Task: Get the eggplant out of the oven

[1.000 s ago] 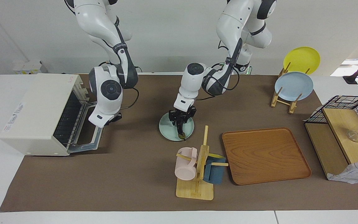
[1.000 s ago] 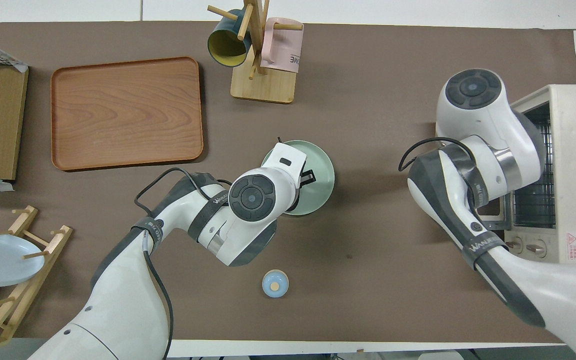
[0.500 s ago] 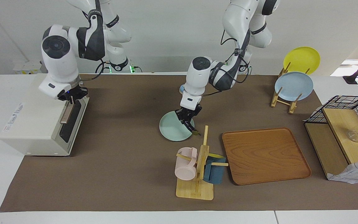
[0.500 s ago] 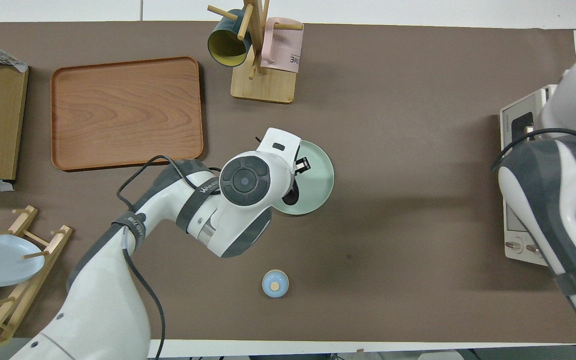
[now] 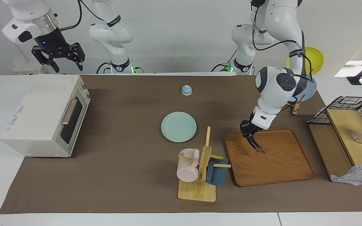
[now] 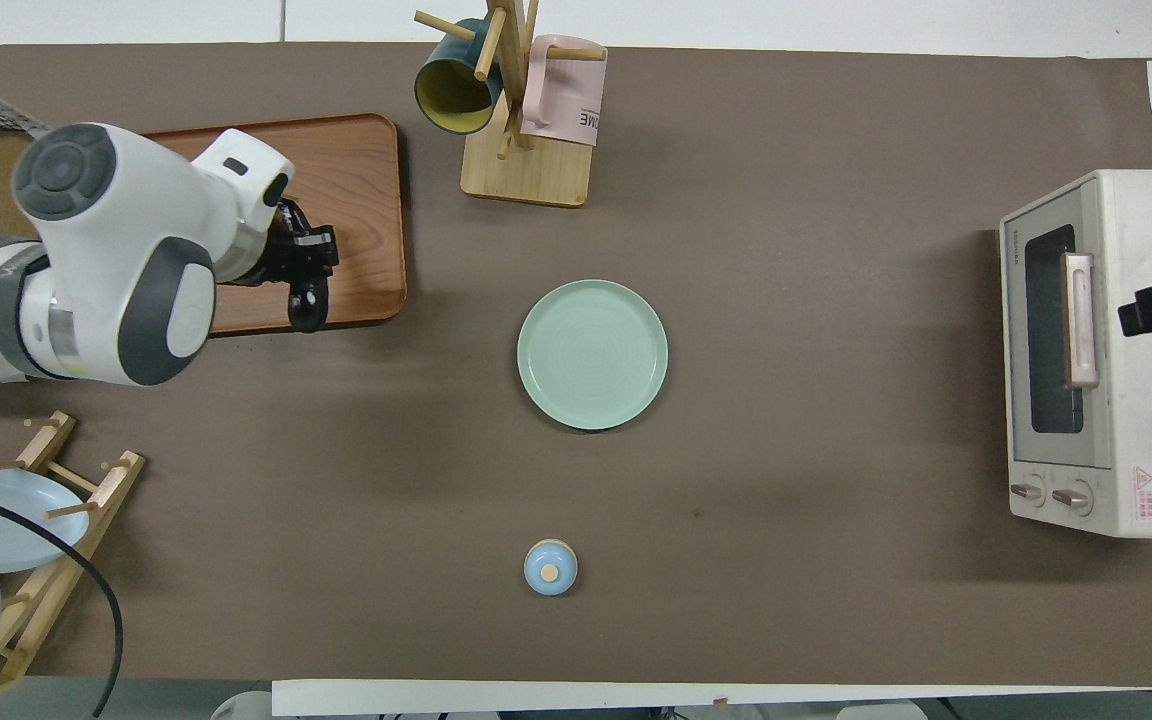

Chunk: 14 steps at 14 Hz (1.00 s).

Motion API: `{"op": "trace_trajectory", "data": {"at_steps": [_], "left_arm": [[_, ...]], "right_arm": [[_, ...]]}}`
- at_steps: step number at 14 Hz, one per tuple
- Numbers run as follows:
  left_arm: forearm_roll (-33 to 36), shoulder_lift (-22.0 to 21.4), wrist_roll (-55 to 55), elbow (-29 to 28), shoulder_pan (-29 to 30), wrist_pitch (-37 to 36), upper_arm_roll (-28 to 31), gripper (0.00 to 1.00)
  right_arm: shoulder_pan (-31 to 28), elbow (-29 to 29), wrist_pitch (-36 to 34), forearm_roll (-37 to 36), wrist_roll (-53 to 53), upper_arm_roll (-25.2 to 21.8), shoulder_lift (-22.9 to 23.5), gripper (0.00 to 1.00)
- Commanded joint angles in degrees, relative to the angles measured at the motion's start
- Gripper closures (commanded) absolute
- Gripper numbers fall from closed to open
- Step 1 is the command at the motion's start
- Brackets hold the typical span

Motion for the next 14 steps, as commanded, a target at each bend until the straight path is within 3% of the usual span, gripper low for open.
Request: {"op": "trace_trajectory", "data": {"at_steps": [1,3,4,5,6,8,9,14], "left_arm": [[-0.6,8.3,4.5,9.0,1.3,-0.4,-0.6,1.00],[-0.5,9.7,5.2,9.4,2.5,1.0,-0.6,1.00],[-0.5,9.6,6.6,8.6,3.1,1.8,-0.6,0.91],[-0.5,9.6,6.8,8.6,3.3,1.8,-0.5,0.59],[-0.6,9.5,6.3,8.6,3.3,2.2,-0.5,0.01],[-0.5,8.6,6.1,8.6,5.5,0.8,-0.5,0.00],[-0.5,6.1,6.2,8.6,6.3,-2.2,-0.5,0.00],[2.4,-11.5,5.4,10.0,8.5,-27.7,0.9,0.00]], "right_arm": [[-1.0,0.8,-1.9,1.2,1.3,-0.5,2.0,0.00],[-1.4,1.1,-1.4,0.9,1.3,-0.6,2.3,0.00],[-1.8,1.1,-1.4,0.9,1.2,-0.7,2.2,0.00],[-2.7,1.1,-1.7,0.6,1.3,-0.5,2.3,0.00],[-1.9,1.1,-1.6,-0.8,1.2,-0.5,3.1,0.00],[-1.7,1.3,-1.8,-1.7,1.2,-0.7,3.3,0.00],[-1.7,2.1,-1.9,-1.6,1.2,-0.5,3.2,0.00],[-1.2,1.5,-1.7,-1.4,1.1,0.2,2.3,0.00]]}}
